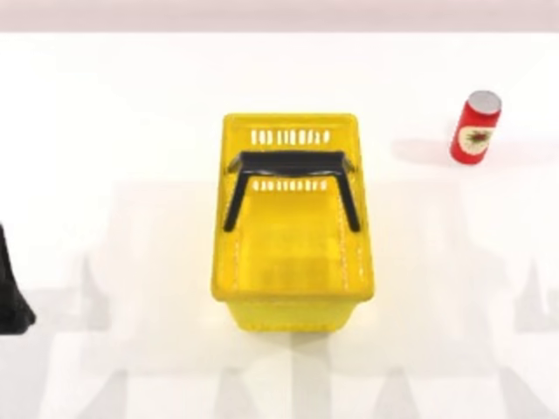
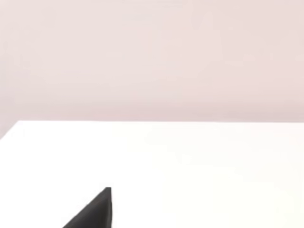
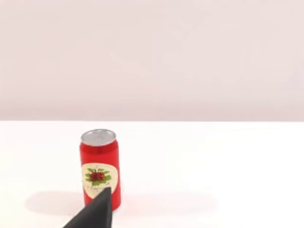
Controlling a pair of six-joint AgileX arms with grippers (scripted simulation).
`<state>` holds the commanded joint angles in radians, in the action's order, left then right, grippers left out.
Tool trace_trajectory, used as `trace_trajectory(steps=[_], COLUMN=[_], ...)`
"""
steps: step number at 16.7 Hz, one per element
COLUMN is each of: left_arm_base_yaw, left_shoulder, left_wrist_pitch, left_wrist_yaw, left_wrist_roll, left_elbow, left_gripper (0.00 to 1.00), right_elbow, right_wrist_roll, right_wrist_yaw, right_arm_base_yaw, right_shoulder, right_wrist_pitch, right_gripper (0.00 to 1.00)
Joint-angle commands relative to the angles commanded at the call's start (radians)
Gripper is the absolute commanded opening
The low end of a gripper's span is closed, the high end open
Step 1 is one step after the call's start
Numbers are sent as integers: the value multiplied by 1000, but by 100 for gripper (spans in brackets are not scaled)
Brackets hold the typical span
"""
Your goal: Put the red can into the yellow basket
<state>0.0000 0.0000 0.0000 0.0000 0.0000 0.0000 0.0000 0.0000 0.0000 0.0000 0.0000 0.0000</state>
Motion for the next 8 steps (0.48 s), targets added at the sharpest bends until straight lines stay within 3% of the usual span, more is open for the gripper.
trace_trajectory(steps=[4,8], left_arm_base_yaw=[0,0], left_shoulder=[0,0], left_wrist_pitch=[0,0], left_wrist_yaw=[0,0], left_wrist_roll=[0,0], left_elbow=[0,0], left_gripper=[100,100], right_elbow=[28,204], right_wrist_roll=[-5,-38], right_wrist_yaw=[-4,-21], right_arm_base_yaw=[4,25], right_shoulder=[27,197], right_wrist_pitch=[-16,-119], right_gripper=[100,100])
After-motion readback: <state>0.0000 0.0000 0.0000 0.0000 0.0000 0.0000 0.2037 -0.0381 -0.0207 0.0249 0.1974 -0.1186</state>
